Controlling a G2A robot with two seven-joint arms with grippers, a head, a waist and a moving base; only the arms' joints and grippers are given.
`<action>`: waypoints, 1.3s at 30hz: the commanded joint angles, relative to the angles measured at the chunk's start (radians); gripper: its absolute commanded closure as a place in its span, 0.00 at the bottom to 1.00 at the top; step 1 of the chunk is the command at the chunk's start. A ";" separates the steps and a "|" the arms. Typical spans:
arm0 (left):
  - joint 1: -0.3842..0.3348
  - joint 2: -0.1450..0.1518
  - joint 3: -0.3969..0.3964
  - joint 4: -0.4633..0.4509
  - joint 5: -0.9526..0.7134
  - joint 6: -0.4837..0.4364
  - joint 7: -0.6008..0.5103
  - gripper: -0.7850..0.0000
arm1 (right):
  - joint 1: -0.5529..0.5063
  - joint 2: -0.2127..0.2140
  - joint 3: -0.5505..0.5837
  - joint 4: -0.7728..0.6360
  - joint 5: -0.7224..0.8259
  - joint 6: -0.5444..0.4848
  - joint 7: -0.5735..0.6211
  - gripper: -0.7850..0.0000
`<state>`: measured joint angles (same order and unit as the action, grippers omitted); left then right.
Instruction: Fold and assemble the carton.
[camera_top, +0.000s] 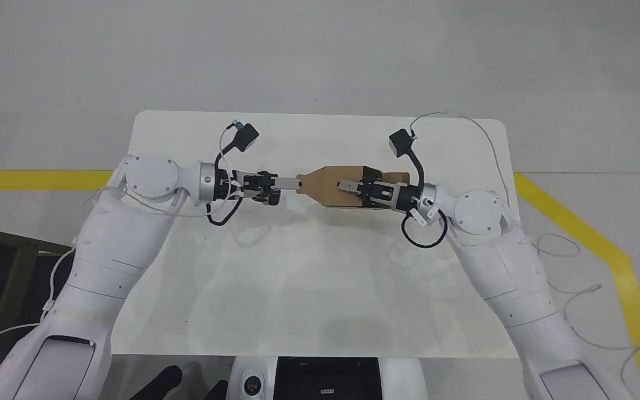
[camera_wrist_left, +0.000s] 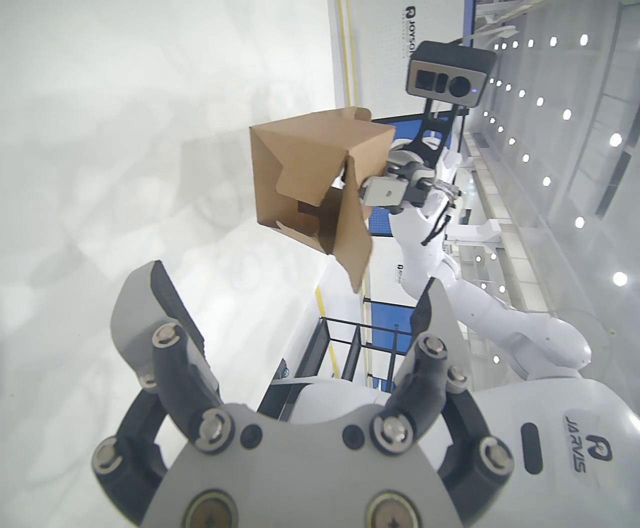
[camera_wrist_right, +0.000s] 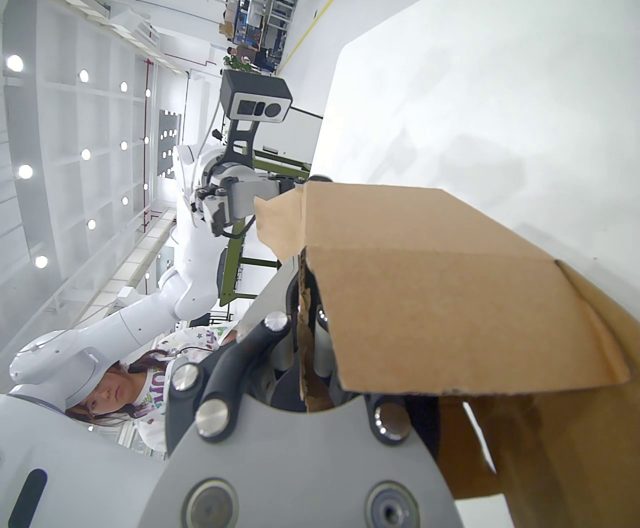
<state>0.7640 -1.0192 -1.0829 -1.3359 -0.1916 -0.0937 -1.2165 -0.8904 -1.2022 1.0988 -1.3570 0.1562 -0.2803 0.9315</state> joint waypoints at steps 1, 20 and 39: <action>-0.003 0.000 0.010 -0.005 0.039 0.019 0.012 0.00 | -0.001 0.001 0.001 -0.010 0.000 0.000 0.004 1.00; -0.019 -0.006 0.035 0.067 0.041 0.046 0.019 0.00 | -0.016 0.007 0.013 -0.049 0.067 -0.023 0.037 1.00; -0.029 -0.016 0.057 0.081 -0.010 0.011 0.003 0.00 | -0.009 -0.001 -0.012 -0.043 0.158 -0.061 0.049 1.00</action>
<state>0.7344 -1.0343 -1.0264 -1.2560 -0.1983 -0.0815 -1.2112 -0.8988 -1.2025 1.0880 -1.4011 0.3017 -0.3379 0.9775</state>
